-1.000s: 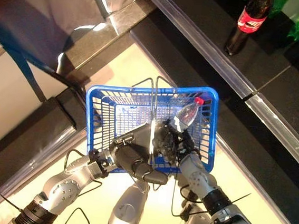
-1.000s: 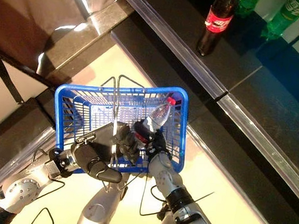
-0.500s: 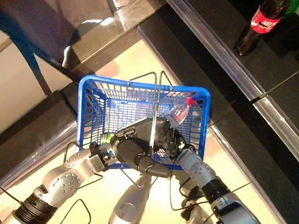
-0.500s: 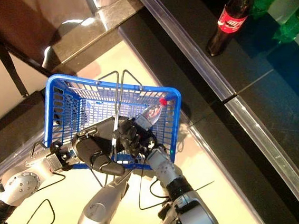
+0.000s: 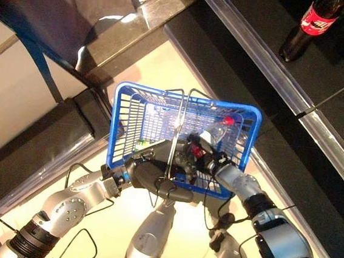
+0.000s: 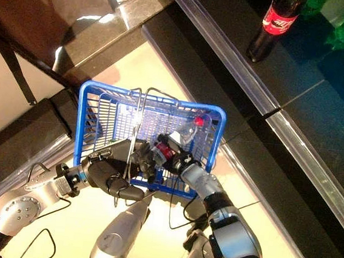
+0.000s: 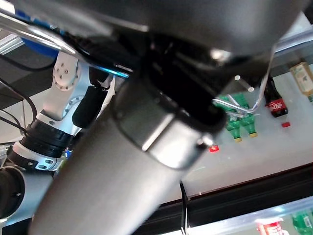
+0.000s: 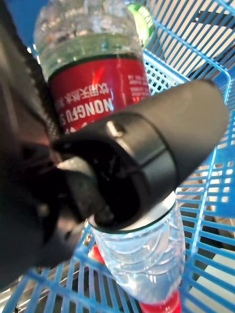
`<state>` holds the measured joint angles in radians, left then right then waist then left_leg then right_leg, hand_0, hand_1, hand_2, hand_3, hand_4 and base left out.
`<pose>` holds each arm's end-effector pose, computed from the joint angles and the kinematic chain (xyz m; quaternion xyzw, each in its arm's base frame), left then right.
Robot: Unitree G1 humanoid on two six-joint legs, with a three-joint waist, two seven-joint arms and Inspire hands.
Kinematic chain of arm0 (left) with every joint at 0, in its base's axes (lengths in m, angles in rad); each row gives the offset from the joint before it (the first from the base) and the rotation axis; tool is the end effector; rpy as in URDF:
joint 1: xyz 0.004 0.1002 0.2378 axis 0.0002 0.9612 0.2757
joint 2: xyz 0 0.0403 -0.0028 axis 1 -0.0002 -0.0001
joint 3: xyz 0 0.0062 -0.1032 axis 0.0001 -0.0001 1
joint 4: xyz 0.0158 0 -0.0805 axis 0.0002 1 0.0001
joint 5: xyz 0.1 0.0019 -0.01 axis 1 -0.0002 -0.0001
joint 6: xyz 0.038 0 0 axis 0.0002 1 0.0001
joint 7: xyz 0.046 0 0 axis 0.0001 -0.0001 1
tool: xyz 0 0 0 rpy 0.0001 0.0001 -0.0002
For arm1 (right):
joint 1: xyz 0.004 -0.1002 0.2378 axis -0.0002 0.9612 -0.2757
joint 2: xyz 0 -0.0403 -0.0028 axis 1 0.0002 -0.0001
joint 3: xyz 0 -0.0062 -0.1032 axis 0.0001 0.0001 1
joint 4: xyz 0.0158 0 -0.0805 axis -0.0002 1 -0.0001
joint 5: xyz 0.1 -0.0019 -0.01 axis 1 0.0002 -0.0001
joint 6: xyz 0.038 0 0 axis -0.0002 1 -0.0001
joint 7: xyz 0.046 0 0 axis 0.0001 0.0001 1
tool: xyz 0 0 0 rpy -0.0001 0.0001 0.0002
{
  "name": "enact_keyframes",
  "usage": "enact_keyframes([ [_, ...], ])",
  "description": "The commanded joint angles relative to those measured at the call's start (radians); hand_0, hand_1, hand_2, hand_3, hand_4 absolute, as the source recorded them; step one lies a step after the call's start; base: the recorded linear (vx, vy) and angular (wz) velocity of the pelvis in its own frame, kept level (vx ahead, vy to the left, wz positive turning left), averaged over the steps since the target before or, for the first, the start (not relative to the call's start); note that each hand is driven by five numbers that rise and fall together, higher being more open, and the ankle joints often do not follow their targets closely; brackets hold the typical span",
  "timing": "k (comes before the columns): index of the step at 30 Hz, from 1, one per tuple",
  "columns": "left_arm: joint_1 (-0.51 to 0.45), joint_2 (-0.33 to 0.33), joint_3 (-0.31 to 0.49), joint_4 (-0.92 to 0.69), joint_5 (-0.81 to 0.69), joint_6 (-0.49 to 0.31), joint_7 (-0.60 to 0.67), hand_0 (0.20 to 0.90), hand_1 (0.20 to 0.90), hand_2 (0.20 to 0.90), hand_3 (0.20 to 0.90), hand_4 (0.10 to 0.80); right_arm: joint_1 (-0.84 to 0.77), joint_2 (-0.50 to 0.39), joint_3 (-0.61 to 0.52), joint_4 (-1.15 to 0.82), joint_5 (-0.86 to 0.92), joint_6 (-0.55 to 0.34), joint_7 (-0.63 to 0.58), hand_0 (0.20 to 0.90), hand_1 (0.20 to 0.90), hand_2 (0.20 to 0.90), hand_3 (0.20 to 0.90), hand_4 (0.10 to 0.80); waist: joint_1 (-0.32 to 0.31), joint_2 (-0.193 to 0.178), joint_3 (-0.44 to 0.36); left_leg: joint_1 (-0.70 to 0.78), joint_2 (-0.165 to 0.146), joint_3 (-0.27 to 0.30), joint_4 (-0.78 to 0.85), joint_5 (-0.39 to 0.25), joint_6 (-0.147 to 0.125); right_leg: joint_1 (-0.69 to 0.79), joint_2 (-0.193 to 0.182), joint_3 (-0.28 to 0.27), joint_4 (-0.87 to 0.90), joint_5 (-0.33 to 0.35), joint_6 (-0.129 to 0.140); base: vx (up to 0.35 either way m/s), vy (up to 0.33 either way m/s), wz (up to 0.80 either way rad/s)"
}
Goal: Pick up the drink and place into the basket.
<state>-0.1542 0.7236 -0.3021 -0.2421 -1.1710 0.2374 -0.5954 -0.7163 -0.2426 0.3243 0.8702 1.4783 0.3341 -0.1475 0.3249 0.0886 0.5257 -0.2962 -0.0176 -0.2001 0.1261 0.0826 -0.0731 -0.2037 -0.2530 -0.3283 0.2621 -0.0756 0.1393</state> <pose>0.2145 0.1889 0.1095 -0.2127 0.0378 -0.5122 0.8313 0.3139 -0.1316 0.0562 0.4377 0.3195 0.0406 0.8394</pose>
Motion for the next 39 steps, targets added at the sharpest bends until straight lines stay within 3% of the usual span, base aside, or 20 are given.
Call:
enact_keyframes([
  [1,-0.190,-0.130,0.073,-0.366,-0.246,-0.175,-0.193,0.300,0.300,0.300,0.200,0.100,-0.056,0.034,-0.012,-0.038,0.050,0.006,0.040,0.900,0.900,0.900,0.900,0.800,-0.002,-0.008,-0.058,-0.043,-0.061,0.033,0.069,-0.021,0.093,-0.004,0.037,-0.038,-0.046,0.094,-0.100,0.000,0.000,0.00],
  [11,-0.199,-0.149,0.074,-0.362,-0.240,-0.183,-0.170,0.300,0.300,0.300,0.200,0.100,-0.031,0.019,-0.014,-0.080,-0.010,-0.053,0.018,0.900,0.900,0.900,0.900,0.800,-0.013,-0.025,-0.049,-0.040,-0.052,0.047,0.062,-0.020,0.092,-0.009,0.042,-0.032,-0.045,0.097,-0.096,0.000,0.000,0.00],
  [16,-0.180,-0.157,0.084,-0.360,-0.231,-0.195,-0.169,0.300,0.300,0.300,0.200,0.100,0.015,0.011,-0.001,-0.198,-0.027,-0.100,0.032,0.900,0.900,0.900,0.900,0.800,-0.025,-0.036,-0.045,-0.039,-0.048,0.056,0.060,-0.018,0.092,-0.012,0.046,-0.027,-0.044,0.098,-0.094,0.000,0.000,0.00],
  [18,-0.145,-0.164,0.101,-0.359,-0.216,-0.205,-0.174,0.300,0.300,0.300,0.200,0.100,0.104,0.002,0.010,-0.389,-0.064,-0.156,0.031,0.900,0.900,0.900,0.900,0.800,-0.043,-0.049,-0.040,-0.039,-0.040,0.067,0.059,-0.017,0.093,-0.016,0.050,-0.020,-0.040,0.099,-0.092,0.000,0.000,0.00],
  [26,-0.063,-0.163,0.126,-0.350,-0.191,-0.253,-0.188,0.300,0.300,0.300,0.200,0.100,0.298,-0.030,0.022,-0.737,-0.199,-0.182,0.040,0.900,0.900,0.900,0.900,0.800,-0.088,-0.079,-0.038,-0.026,-0.024,0.091,0.044,-0.013,0.093,-0.017,0.064,0.003,-0.050,0.105,-0.084,-0.007,-0.005,-0.04],
  [35,0.056,-0.147,0.184,-0.325,-0.196,-0.320,-0.227,0.300,0.300,0.300,0.200,0.100,0.554,-0.176,-0.048,-1.103,-0.317,-0.177,0.137,0.900,0.900,0.900,0.900,0.800,-0.148,-0.101,-0.050,0.002,0.000,0.124,0.022,-0.008,0.088,-0.004,0.082,0.037,-0.070,0.112,-0.075,-0.006,0.006,-0.09],
  [39,0.135,-0.121,0.230,-0.317,-0.230,-0.363,-0.229,0.300,0.300,0.300,0.200,0.100,0.691,-0.263,-0.128,-1.274,-0.366,-0.204,0.241,0.900,0.900,0.900,0.900,0.800,-0.188,-0.114,-0.068,0.030,0.018,0.151,0.002,-0.008,0.084,0.011,0.093,0.066,-0.088,0.113,-0.074,-0.008,0.014,-0.15],
])
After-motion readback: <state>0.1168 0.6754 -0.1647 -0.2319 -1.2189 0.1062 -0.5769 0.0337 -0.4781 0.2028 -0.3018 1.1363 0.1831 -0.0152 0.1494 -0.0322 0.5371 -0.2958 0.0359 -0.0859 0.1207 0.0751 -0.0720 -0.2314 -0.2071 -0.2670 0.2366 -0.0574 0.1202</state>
